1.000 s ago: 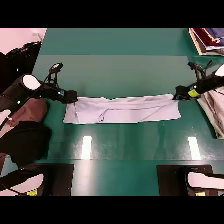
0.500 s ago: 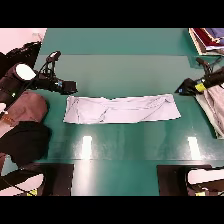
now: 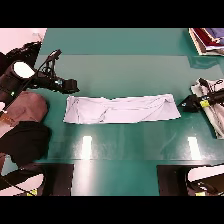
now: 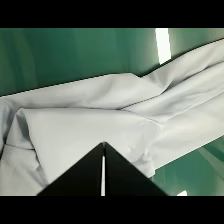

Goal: Fold the shirts.

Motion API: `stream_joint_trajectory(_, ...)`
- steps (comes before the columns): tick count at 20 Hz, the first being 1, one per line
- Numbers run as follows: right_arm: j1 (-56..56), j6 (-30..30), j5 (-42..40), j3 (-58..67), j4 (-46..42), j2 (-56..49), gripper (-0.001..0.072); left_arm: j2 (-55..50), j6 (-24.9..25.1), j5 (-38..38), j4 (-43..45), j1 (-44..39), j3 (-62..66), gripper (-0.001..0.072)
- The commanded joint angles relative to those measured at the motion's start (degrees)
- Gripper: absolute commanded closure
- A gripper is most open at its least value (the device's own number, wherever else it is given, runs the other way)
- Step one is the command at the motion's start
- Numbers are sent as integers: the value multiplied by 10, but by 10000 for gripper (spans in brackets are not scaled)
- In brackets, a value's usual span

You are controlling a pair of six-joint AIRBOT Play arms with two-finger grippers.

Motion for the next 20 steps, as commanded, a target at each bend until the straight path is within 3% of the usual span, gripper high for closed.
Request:
stream_joint_trajectory(1,27,-13,0,16,22,-39,165,0,-1,0,-9,-3,1,687)
stream_joint_trajectory(2,44,-13,4,20,22,-46,167,0,-1,1,-9,-8,1,687)
stream_joint_trajectory(4,74,-28,-2,10,20,-49,309,-2,-3,10,-8,-29,1,687)
stream_joint_trajectory(6,92,-34,-10,-2,20,-49,341,-17,-12,17,-9,-59,1,688)
stream_joint_trajectory(10,99,-42,5,-13,59,-46,666,-82,-28,54,-26,-130,1,688)
stream_joint_trajectory(15,93,-44,14,-12,130,35,698,-161,-26,114,-78,-202,13,687)
stream_joint_trajectory(20,137,18,14,2,129,148,699,-240,-26,111,-83,-247,109,688)
